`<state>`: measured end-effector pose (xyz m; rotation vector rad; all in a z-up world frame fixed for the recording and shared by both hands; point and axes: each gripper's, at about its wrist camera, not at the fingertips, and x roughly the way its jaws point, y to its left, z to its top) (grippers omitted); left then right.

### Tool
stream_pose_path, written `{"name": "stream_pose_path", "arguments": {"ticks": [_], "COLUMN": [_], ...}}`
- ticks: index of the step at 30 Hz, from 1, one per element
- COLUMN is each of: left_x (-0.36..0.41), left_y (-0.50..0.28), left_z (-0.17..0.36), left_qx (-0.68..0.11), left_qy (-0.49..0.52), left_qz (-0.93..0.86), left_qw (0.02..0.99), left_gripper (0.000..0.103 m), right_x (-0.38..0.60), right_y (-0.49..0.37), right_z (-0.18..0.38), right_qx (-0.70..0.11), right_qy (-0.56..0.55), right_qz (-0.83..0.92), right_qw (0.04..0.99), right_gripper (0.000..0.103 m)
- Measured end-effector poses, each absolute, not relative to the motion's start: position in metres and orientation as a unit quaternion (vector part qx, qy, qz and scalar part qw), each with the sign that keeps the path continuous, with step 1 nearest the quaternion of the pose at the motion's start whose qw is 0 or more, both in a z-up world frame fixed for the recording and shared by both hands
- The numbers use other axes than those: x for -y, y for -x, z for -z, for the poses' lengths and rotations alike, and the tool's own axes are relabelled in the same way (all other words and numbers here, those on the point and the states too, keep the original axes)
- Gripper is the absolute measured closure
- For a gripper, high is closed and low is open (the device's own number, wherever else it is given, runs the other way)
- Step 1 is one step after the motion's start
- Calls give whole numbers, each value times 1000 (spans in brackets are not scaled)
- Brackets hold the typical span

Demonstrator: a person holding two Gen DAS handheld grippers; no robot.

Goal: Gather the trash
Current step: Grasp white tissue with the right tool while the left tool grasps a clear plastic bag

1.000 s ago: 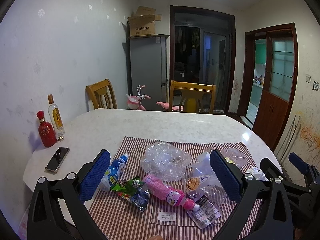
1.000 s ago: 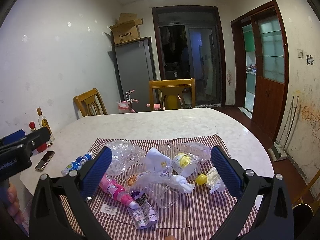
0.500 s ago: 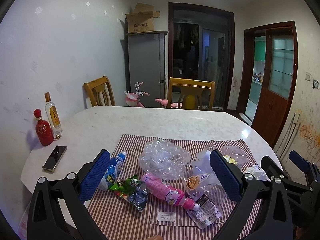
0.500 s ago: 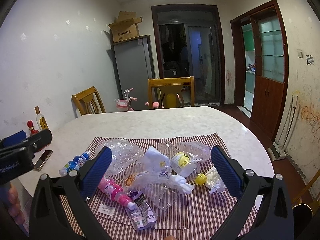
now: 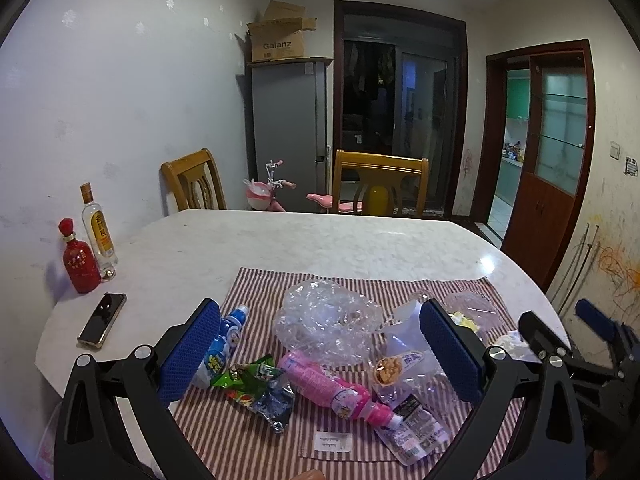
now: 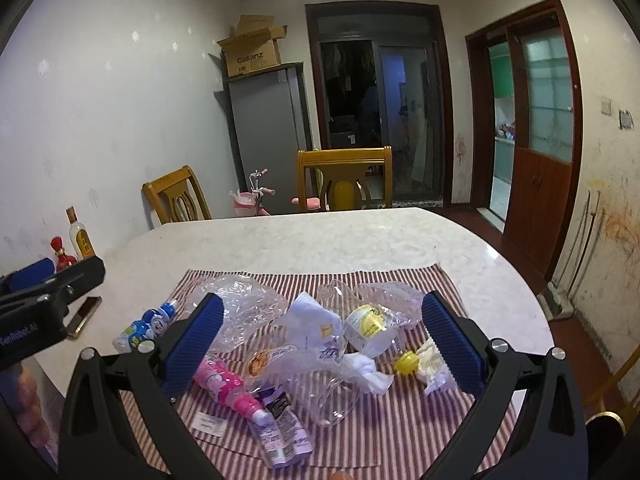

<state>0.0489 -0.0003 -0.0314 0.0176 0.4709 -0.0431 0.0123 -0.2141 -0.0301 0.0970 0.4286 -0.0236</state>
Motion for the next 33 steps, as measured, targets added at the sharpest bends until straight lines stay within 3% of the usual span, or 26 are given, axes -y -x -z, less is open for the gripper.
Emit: {"name": "stream_pose_path", "arguments": {"ticks": [5, 11, 17, 20, 22, 24, 25, 27, 33], "left_x": [-17, -53, -86, -96, -99, -102, -104, -103, -99], "left_y": [-63, -88, -109, -122, -129, -135, -139, -144, -158], "left_z": [48, 72, 84, 93, 98, 104, 107, 112, 126], "left_qx": [-248, -283, -298, -316, -326, -334, -337, -345, -369], "left_qy": [-15, -12, 7, 20, 25, 29, 30, 30, 23], "left_qz": [-1, -51, -83, -73, -64, -61, -63, -65, -45], "left_qw": [969, 958, 951, 946, 943, 940, 939, 936, 928], "left_gripper": [6, 6, 6, 6, 6, 6, 6, 6, 6], "right_x": [228, 218, 188, 175, 172, 175, 179, 183, 223], "right_y": [-35, -116, -179, -205, -222, -236, -240, -246, -224], "right_z": [28, 61, 93, 118, 136, 150, 156, 165, 115], "right_qx": [-228, -368, -429, -461, -488, -514, -526, -541, -469], "right_qy": [-8, 62, 101, 131, 142, 130, 124, 113, -57], "right_qz": [-16, -137, -178, -175, -161, -155, -152, -153, -193], "right_qw": [974, 918, 880, 860, 846, 833, 828, 819, 860], "right_gripper": [3, 4, 19, 20, 31, 65, 70, 93, 96]}}
